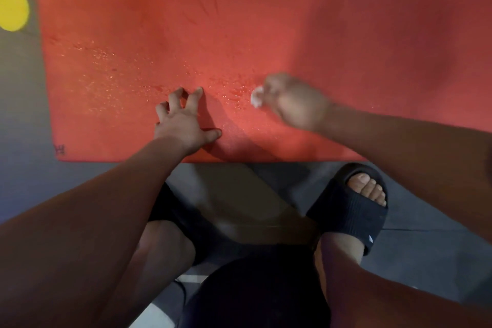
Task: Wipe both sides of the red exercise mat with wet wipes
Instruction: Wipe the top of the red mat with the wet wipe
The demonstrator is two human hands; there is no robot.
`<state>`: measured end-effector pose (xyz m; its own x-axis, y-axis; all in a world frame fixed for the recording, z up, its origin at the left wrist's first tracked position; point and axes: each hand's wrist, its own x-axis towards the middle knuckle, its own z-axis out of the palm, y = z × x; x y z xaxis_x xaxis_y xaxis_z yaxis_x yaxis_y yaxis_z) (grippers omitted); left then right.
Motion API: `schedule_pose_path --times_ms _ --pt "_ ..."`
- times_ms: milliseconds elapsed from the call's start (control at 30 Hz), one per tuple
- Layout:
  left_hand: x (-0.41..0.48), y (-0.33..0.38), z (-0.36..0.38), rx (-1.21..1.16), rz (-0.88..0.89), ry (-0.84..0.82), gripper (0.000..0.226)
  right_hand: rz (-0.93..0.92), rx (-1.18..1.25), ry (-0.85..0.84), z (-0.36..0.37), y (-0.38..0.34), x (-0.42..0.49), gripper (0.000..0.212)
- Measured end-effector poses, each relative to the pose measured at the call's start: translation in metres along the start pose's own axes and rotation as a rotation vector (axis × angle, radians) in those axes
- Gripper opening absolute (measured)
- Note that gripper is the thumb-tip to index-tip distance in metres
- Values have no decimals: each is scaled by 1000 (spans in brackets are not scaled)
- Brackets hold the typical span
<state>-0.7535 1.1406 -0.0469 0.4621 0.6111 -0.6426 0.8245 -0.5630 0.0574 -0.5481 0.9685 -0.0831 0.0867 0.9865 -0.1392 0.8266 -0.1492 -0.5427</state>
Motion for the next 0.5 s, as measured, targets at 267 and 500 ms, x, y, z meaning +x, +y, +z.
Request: schedule_pose_path --times_ms 267,500 --pt "-3 -12 -5 -7 61 -47 120 -136 -43 -49 11 -37 -6 26" --pt "-2 -12 -8 1 74 -61 120 -7 -103 28 -3 3 33 21"
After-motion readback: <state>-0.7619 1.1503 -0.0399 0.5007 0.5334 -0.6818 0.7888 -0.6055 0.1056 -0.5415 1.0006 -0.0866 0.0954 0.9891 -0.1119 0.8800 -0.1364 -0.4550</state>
